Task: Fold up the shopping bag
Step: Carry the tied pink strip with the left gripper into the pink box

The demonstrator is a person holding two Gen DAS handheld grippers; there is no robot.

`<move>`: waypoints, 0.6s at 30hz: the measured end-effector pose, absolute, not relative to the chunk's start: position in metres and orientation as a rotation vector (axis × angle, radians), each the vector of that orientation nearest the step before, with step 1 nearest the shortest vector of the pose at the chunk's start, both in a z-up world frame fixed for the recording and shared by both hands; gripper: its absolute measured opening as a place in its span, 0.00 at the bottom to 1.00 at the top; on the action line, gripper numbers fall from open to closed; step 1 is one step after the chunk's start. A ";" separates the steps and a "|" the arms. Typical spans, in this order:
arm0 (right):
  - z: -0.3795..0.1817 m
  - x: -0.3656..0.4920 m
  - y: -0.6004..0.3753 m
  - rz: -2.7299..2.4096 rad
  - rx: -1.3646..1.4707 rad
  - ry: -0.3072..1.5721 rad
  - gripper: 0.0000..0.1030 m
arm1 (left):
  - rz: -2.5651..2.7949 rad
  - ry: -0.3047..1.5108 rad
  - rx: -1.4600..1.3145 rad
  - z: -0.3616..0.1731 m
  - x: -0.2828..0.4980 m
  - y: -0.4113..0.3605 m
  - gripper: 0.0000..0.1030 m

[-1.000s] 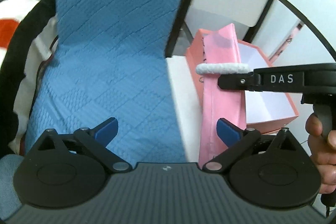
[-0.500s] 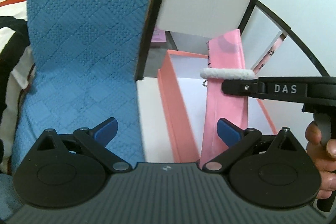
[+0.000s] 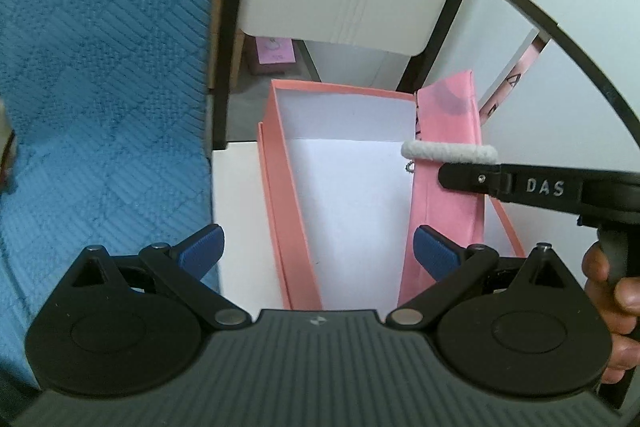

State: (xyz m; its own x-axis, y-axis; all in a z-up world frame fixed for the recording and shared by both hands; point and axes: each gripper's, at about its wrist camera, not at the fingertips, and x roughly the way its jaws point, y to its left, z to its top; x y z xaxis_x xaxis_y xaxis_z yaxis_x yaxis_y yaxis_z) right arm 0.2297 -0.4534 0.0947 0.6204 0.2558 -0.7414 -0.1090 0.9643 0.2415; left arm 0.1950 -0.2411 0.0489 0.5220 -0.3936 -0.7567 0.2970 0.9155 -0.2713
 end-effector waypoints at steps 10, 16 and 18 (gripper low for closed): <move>0.041 0.267 -0.475 0.166 0.160 0.925 0.12 | -0.399 1.002 -0.101 0.014 0.242 -0.274 0.99; 0.008 0.284 -0.476 0.152 0.165 0.980 0.12 | -0.392 1.040 -0.101 -0.003 0.267 -0.278 0.99; 0.001 0.287 -0.474 0.149 0.149 0.990 0.12 | -0.386 1.048 -0.101 -0.006 0.272 -0.277 0.99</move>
State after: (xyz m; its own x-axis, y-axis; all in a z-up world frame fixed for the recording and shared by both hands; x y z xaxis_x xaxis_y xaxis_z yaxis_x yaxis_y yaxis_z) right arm 0.2874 -0.4738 0.0013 0.5401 0.1922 -0.8193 -0.0569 0.9797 0.1924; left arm 0.2720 -0.2772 -0.0064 0.4386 -0.3577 -0.8245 0.2626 0.9284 -0.2630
